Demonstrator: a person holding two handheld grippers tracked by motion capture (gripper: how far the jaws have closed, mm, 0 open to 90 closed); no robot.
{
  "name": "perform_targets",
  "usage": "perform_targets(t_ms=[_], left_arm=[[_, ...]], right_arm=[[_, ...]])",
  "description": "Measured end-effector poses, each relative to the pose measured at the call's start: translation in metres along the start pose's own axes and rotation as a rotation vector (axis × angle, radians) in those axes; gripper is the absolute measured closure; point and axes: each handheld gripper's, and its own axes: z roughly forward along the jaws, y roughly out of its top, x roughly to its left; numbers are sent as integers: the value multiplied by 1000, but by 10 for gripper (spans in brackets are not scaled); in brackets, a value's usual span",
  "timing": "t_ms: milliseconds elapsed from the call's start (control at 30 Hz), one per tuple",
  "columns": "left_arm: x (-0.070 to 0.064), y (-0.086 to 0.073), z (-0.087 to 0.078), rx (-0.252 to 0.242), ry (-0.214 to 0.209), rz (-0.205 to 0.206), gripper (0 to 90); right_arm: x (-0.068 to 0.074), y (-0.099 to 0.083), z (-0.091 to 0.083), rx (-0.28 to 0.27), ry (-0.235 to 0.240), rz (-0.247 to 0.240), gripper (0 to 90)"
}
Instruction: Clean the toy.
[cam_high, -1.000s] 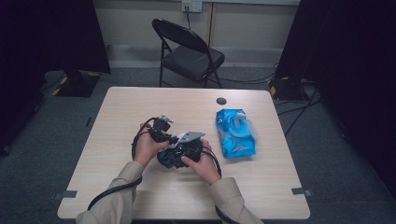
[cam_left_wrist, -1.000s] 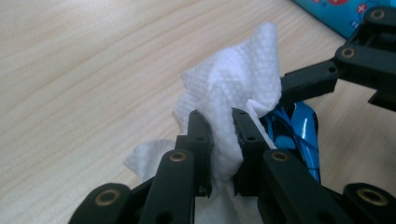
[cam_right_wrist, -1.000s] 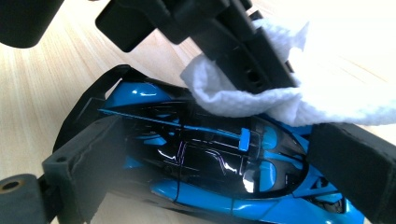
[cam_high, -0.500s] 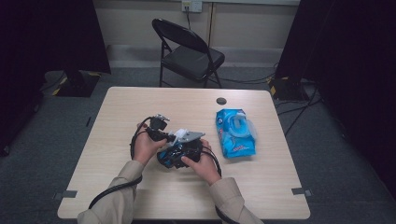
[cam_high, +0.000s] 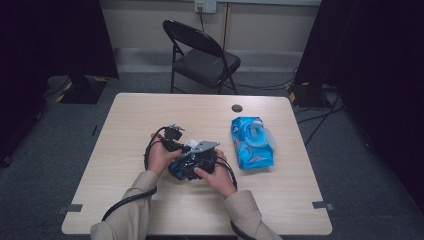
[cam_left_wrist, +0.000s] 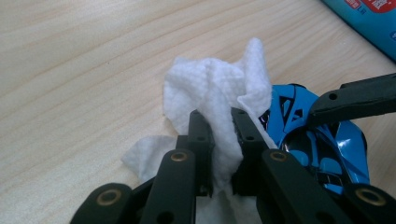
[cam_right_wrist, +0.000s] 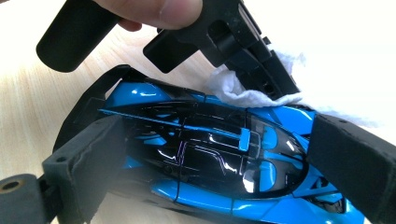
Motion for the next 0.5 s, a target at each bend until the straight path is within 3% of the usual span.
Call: perform_targets(t_ms=[200,500], left_arm=[[0,0,-3,31,12,8,812],[3,-9,-12,48,-20,-2,813]], right_arm=[[0,0,0,-1,2,-1,41],[0,0,0,0,1,-3,41]])
